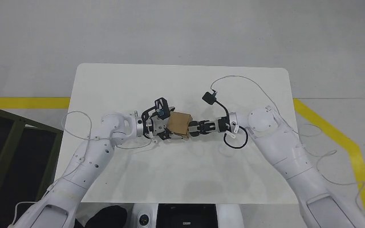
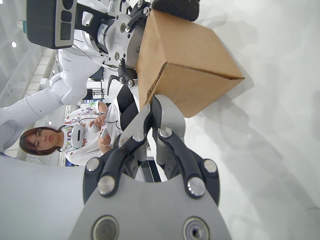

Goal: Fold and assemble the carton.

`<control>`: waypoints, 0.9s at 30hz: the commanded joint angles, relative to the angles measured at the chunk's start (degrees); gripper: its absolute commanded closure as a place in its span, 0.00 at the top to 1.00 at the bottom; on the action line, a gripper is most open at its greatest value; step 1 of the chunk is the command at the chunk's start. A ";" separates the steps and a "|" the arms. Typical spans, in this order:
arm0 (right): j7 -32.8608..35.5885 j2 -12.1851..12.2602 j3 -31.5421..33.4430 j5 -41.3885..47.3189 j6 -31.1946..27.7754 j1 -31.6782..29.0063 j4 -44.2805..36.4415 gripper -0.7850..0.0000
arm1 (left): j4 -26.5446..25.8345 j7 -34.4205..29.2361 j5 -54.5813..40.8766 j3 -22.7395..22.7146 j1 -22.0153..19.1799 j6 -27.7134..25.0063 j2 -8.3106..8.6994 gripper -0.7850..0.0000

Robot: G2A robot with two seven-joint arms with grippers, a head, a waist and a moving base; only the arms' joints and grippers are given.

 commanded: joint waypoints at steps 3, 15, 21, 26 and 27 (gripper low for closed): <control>0.32 0.67 1.67 -0.37 0.04 -1.00 -0.64 0.00 | -0.53 -0.32 -1.24 -0.83 0.09 -0.98 0.23 1.00; -0.07 2.10 7.19 3.33 -7.37 -2.32 0.53 0.27 | -4.98 -3.34 -11.05 -8.26 2.73 -3.13 2.25 1.00; -3.61 2.27 10.24 8.24 -14.03 -1.83 2.91 1.00 | -5.51 -5.05 -11.84 -11.83 3.23 0.86 3.00 1.00; -8.92 2.52 13.52 8.61 -20.95 0.18 7.34 1.00 | -3.41 -7.11 -12.23 -13.98 1.17 2.22 3.43 1.00; -10.24 2.53 14.05 8.62 -22.09 0.63 8.32 1.00 | -2.86 -7.61 -12.21 -14.29 0.58 2.18 3.51 1.00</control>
